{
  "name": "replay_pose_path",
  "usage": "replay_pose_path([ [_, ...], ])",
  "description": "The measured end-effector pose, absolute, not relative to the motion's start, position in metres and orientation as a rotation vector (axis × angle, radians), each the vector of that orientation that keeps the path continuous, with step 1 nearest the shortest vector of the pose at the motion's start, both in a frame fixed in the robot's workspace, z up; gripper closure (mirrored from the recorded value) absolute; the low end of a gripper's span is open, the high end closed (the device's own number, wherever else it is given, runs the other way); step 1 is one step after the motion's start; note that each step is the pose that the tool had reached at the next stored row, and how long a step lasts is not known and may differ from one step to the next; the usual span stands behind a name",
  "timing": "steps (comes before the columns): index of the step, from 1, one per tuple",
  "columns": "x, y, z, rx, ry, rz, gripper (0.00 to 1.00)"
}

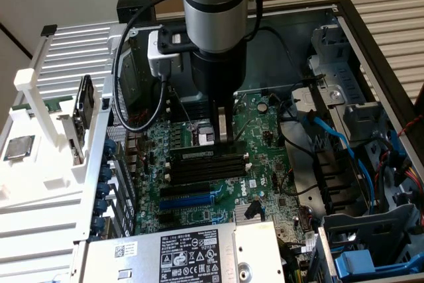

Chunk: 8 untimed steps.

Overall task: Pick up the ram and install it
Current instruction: 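Insert the ram into the slot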

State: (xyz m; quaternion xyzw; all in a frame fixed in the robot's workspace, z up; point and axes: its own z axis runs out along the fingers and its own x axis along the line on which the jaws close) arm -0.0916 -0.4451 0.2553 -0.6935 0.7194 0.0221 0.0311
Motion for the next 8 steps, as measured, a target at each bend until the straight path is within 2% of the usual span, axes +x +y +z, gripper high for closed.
replay_pose_path([
  [8,-0.0916,-0.4471,0.2522,-2.141,2.213,0.07,0.88],
])
